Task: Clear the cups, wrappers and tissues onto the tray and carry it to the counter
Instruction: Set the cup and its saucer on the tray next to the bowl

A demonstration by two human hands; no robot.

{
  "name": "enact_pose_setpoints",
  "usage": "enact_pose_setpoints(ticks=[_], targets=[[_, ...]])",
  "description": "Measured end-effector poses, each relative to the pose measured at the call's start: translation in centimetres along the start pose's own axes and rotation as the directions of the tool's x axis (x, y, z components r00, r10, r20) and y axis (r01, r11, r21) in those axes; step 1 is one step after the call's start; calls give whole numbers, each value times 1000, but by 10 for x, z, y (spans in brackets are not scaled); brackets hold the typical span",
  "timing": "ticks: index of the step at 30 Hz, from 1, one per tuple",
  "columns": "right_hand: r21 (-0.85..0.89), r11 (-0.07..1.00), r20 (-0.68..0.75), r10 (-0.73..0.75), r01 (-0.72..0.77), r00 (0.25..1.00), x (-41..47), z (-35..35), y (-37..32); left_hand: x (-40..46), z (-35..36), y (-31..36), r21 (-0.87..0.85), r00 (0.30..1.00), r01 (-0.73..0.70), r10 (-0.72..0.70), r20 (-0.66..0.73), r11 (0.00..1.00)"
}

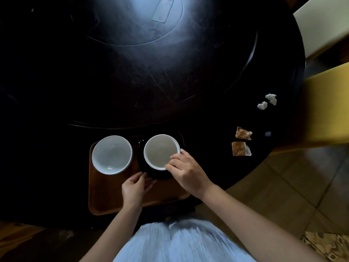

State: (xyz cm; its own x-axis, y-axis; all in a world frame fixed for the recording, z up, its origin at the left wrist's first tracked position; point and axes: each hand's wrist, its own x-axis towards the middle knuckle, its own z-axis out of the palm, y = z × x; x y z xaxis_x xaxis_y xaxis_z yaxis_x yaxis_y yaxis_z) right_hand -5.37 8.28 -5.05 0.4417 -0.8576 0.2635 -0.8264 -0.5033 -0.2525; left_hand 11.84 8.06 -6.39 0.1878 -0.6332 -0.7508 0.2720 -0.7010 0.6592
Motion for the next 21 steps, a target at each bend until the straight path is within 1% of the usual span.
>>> enact_pose_setpoints(ticks=[4, 8, 14, 21], targets=[[-12, 1000, -3, -10, 10, 1000, -1, -2, 5, 6, 1, 3, 26, 1000, -26, 26, -11, 999], [-35, 999, -39, -4, 3, 999, -1, 0, 0, 9, -3, 5, 55, 999, -51, 52, -14, 997], [-41, 999, -42, 13, -15, 999, -3, 1, 4, 10, 3, 6, 58, 999, -41, 41, -10, 998], [-45, 997, -41, 56, -58, 998, -3, 0, -2, 6, -1, 9, 59, 997, -6, 2, 77, 998]])
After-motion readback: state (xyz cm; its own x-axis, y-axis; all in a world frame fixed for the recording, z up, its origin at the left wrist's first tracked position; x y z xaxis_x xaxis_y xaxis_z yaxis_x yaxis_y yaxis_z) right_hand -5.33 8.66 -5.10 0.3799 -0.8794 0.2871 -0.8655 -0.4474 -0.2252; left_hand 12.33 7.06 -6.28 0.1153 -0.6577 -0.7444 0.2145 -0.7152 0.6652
